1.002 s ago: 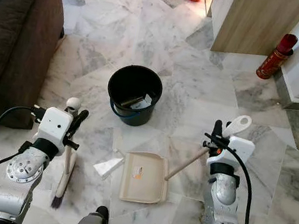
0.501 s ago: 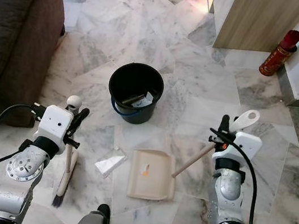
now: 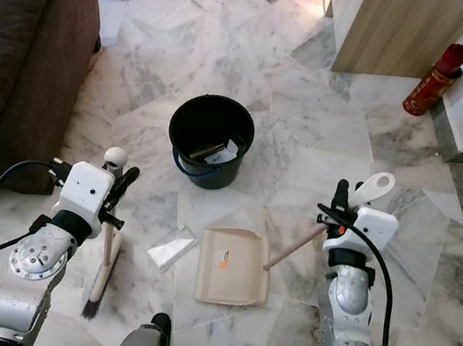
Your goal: Sweep floor
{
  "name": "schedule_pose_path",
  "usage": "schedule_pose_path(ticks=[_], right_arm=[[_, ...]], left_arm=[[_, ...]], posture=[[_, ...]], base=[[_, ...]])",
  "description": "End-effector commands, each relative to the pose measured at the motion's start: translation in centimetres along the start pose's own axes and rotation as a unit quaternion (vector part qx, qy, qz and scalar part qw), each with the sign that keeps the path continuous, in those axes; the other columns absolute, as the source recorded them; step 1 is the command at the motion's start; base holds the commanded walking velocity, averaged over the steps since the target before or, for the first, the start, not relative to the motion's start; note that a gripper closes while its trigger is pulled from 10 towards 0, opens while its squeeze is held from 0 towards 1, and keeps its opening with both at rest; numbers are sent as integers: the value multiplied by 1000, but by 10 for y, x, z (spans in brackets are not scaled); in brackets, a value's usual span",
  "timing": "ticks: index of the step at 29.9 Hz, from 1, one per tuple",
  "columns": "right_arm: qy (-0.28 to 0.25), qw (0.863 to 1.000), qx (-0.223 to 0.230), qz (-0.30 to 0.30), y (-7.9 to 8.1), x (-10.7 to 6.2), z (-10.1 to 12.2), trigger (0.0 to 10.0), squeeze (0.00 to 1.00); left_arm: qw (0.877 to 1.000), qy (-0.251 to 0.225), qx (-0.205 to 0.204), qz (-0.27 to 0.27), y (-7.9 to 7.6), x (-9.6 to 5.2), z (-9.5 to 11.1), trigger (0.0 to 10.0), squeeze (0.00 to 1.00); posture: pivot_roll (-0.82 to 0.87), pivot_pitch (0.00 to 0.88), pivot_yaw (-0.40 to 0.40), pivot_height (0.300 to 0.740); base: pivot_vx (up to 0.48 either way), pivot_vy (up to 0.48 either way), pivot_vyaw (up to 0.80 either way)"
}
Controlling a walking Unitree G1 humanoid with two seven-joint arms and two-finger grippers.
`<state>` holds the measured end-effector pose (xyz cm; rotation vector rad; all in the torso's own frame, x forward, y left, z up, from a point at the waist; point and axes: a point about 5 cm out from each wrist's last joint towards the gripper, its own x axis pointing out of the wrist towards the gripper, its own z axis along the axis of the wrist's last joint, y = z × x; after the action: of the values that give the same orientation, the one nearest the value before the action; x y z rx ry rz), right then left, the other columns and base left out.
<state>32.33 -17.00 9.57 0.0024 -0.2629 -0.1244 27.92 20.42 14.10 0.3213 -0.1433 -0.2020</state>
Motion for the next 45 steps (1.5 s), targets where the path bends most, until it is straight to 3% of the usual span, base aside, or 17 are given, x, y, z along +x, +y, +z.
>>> schedule_pose_path(ticks=[1,7,17,25,28,31,38,45], right_arm=[[82,996,-15,-3,-5,-24,-30,10000,0],[126,992,-20,7,-3,-29,-40,10000,0],[230,971,-54,40,2,-39,-61,10000,0],[259,963,-62,48,4,-38,-63,10000,0],[239,969,-49,42,5,-33,-57,10000,0],[152,988,-17,29,5,-20,-34,10000,0],[68,998,6,9,1,-10,-9,10000,0],[44,999,15,5,1,-6,0,10000,0]], left_arm=[[1000,16,-5,-12,0,-6,-4,10000,0],[998,40,-16,-43,-7,-5,-10,10000,0],[998,39,-23,-50,-9,0,-7,10000,0],[998,36,-22,-51,-8,2,-5,10000,0],[998,32,-21,-48,-7,4,-4,10000,0],[999,17,-21,-36,-5,6,0,10000,0],[999,10,-20,-32,-3,7,3,10000,0],[1000,5,-16,-27,-2,7,4,10000,0]], posture=[[247,356,49,740],[243,341,46,740],[233,323,37,740],[229,312,37,740],[229,308,37,740],[224,305,34,740],[222,305,30,740],[220,304,26,740]], base=[[0,0,0],[0,0,0],[0,0,0],[0,0,0],[0,0,0],[0,0,0],[0,0,0],[0,0,0]])
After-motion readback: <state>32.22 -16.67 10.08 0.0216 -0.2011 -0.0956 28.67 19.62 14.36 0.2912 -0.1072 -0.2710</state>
